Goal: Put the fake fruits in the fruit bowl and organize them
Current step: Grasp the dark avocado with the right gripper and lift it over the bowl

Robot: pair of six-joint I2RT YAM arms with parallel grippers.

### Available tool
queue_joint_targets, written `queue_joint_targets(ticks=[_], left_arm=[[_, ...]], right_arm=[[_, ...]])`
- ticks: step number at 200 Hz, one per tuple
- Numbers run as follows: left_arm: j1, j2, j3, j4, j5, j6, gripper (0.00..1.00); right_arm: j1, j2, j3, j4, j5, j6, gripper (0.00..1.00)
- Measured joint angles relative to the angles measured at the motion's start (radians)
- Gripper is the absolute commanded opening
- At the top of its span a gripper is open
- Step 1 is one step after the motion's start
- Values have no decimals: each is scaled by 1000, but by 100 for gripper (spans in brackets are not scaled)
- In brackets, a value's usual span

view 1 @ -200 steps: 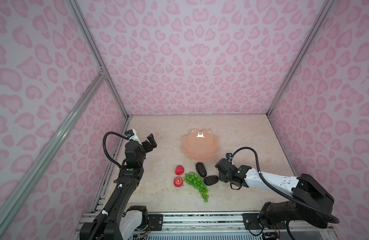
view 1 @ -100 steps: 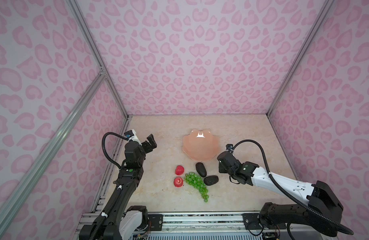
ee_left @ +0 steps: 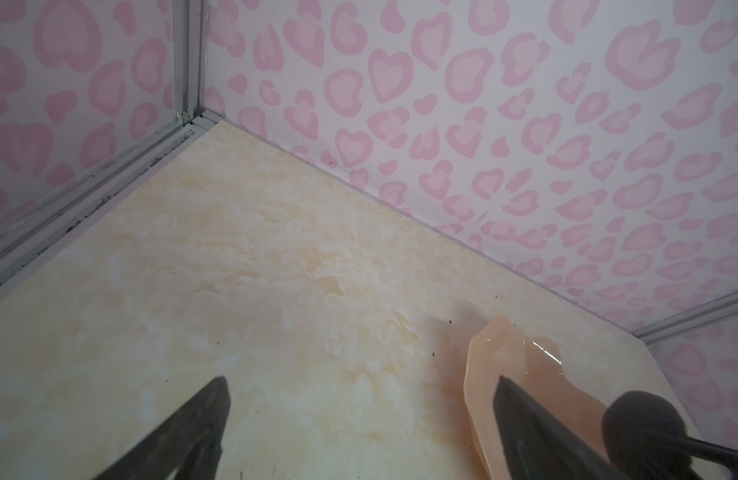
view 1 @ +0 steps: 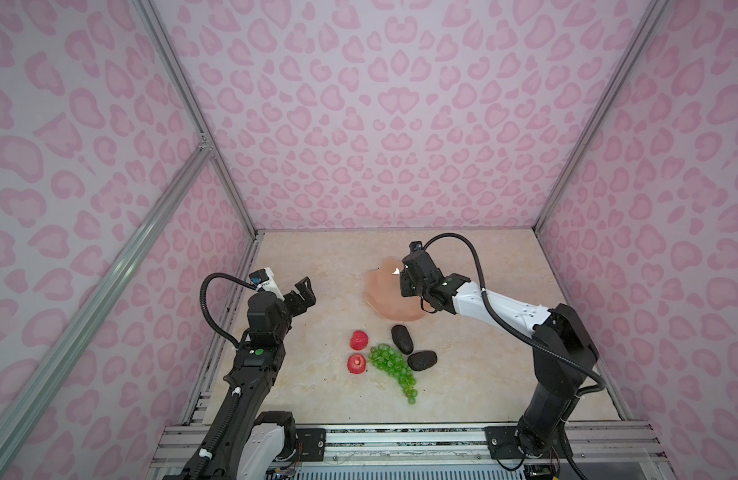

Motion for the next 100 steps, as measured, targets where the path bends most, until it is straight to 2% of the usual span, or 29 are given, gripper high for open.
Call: queue_joint_targets(ticks=[42,73,100], left_arm=[[-11,-60,-4,-82,39,2,99],[-40,-60,-6,-132,53,8,98],[-93,-24,-19,-142,55,0,97]], right_arm=[[-15,163,60,-4,-61,-24,34],[-32,222,64,-17,-87,-23,37],[-37,242,76,-8,-97,-24,47]])
